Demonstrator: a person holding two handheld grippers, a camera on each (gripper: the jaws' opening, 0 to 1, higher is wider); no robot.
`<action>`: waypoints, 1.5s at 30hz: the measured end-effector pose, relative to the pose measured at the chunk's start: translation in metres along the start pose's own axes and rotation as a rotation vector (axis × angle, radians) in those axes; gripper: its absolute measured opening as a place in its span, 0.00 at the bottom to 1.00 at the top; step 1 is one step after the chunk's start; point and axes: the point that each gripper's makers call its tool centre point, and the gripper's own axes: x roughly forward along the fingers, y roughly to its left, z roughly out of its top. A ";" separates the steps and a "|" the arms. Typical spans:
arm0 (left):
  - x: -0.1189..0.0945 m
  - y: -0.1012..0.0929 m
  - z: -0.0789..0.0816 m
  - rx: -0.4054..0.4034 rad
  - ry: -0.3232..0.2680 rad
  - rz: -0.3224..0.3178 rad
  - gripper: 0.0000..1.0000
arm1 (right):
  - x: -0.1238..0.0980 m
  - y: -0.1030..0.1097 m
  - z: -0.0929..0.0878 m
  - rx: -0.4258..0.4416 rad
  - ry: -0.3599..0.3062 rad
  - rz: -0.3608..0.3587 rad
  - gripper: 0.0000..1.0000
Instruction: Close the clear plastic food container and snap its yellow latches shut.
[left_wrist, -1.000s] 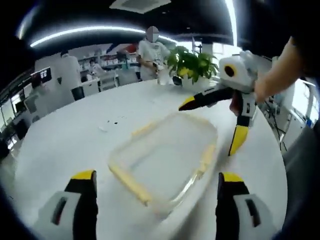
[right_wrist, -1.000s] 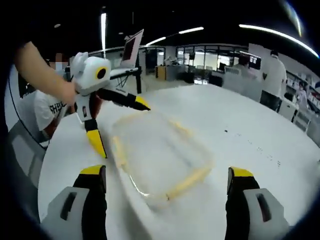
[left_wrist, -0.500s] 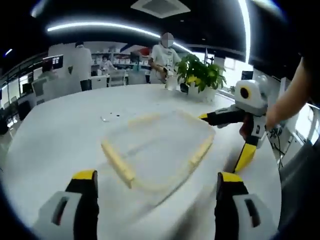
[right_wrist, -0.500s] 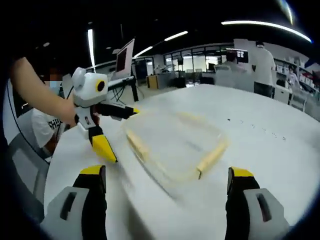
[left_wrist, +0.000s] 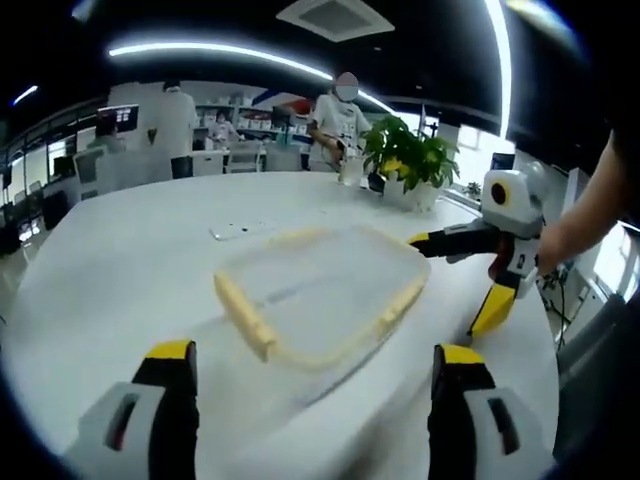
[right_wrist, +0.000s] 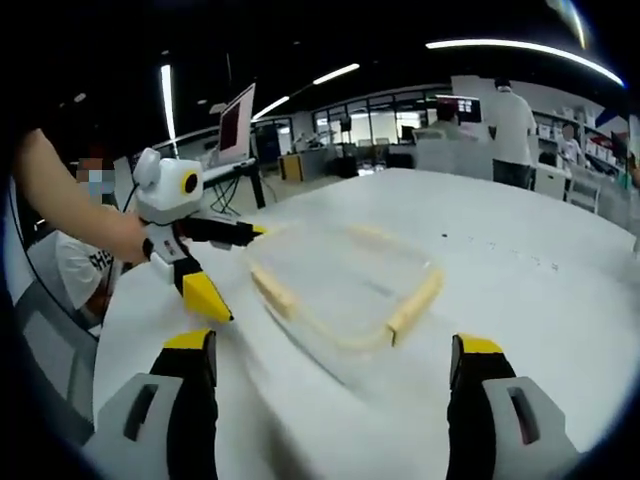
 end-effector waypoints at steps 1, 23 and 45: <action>-0.002 0.000 -0.001 -0.005 -0.003 0.003 0.95 | -0.001 0.000 0.000 0.006 0.000 -0.002 0.95; -0.056 0.006 -0.009 -0.091 -0.043 0.079 0.90 | -0.052 0.000 0.001 0.122 -0.029 -0.160 0.84; -0.139 -0.016 -0.038 -0.253 -0.090 0.142 0.86 | -0.132 0.012 -0.001 0.219 -0.099 -0.270 0.80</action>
